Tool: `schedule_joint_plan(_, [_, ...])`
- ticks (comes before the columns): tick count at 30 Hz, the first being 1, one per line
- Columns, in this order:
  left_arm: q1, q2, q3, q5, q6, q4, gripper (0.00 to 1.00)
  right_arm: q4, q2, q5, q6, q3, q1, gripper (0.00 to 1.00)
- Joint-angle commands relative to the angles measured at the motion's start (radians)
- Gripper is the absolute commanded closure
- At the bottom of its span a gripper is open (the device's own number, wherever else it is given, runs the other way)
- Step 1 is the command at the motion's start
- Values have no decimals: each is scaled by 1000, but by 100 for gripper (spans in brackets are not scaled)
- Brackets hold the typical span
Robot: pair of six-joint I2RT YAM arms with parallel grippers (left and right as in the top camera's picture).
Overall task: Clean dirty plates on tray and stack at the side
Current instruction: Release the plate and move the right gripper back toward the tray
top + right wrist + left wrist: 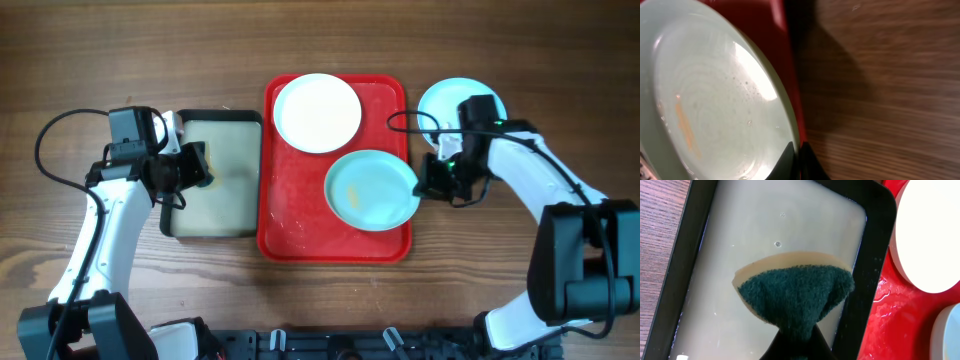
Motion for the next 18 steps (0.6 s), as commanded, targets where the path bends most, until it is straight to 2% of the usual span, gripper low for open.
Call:
schedule_joint_plan(1, [1,6,-2,20,-6,3,96,0,-4,-29,95,-3,98,96])
schedule_joint_plan(2, [1,6,-2,20,-6,3,96,4,-4,-6,114,-3,121,95])
schedule_joint_plan(3, [1,6,-2,20,-6,3,96,14,-4,53,148,-3,164,89])
schedule_joint_plan(4, [1,6,-2,20,-6,3,96,17,-4,80,152,-3,182,73])
schedule_joint_plan(5, [1,6,-2,20,-6,3,96,23,-4,100,142,-3,197,63])
schedule_joint_plan(6, [1,6,-2,21,-6,3,96,41,-4,126,93,-3,213,57])
schedule_joint_plan(11, [1,6,-2,31,-6,3,96,269,-3,154,-121,-3,216,62])
schedule_joint_plan(13, [1,6,-2,31,-6,1,96,306,-3,232,-183,-3,216,64])
schedule_joint_plan(16, [1,6,-2,31,-6,3,96,325,-3,240,-338,-3,216,65])
schedule_joint_plan(18, [1,6,-2,31,-6,4,96,329,-3,211,-354,-3,224,65])
